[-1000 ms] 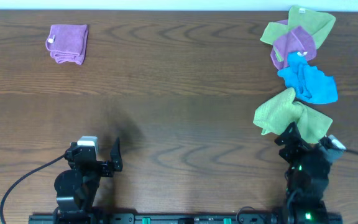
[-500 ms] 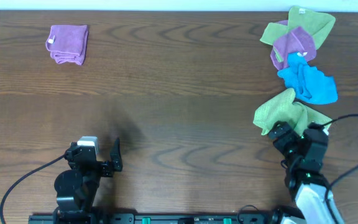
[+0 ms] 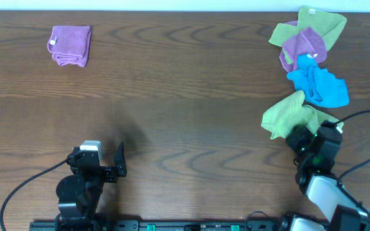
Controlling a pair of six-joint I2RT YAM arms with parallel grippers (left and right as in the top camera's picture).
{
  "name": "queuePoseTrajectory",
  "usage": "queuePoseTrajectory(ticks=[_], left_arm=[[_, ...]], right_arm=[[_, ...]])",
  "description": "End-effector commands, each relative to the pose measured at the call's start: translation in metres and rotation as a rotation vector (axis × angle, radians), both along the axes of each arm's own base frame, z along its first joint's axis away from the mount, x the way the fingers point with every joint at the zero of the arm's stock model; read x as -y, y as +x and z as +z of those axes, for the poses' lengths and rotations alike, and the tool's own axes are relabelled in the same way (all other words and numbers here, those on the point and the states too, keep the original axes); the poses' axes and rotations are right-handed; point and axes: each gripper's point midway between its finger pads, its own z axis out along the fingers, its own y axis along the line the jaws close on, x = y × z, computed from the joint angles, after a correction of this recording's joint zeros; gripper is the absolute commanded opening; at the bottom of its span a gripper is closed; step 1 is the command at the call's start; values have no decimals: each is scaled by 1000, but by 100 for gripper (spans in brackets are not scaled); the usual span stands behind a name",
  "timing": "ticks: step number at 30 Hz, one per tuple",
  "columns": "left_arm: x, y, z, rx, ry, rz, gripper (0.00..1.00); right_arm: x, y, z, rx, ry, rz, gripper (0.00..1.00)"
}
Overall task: Fold the cloth
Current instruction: 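Reach the right gripper to the green cloth in the right pile, then grasp the green cloth with the right gripper and pull it left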
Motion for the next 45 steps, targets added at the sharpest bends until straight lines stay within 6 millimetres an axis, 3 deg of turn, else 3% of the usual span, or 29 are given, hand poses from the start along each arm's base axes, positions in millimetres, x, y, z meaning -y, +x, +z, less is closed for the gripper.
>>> queuePoseTrajectory(ticks=[1, 6, 10, 12, 13, 22, 27, 28, 29, 30, 31, 34, 37, 41, 45], left_arm=[[-1, 0, -9, -17, 0, 9, 95], [-1, 0, -9, -17, 0, 9, 96], [-1, 0, -9, -17, 0, 9, 95], [-1, 0, -9, -17, 0, 9, 96], [-1, 0, -9, -17, 0, 9, 95], [-1, 0, -9, -17, 0, 9, 95], [-1, 0, -9, -17, 0, 9, 95], [-1, 0, -9, -17, 0, 9, 95], [-1, 0, -9, -17, 0, 9, 95], [-1, 0, -9, -17, 0, 9, 95], [-1, 0, -9, -17, 0, 9, 95], [-1, 0, -9, -17, 0, 9, 96], [-1, 0, -9, -17, 0, 9, 96], [-1, 0, -9, -17, 0, 9, 95], [-1, 0, -9, -17, 0, 9, 95]], right_arm=[[-2, 20, 17, 57, 16, 47, 1], [-42, 72, 91, 276, 109, 327, 1], [-89, 102, 174, 462, 152, 598, 1], [-113, 109, 202, 514, 150, 685, 1], [-134, 113, 221, 544, 143, 744, 1], [-258, 106, 287, 654, 127, 991, 1], [-299, 94, 336, 760, 129, 1110, 2], [-301, 93, 339, 761, 118, 1124, 19], [-299, 93, 335, 738, 114, 1124, 53], [-295, 94, 324, 685, 109, 1119, 99], [-291, 95, 313, 641, 109, 1112, 99], [-268, 96, 258, 402, 108, 1054, 99], [-258, 81, 203, 179, 82, 1076, 99], [-262, 54, 144, -58, 87, 1163, 99], [-281, 42, 115, -156, 128, 1218, 99]])
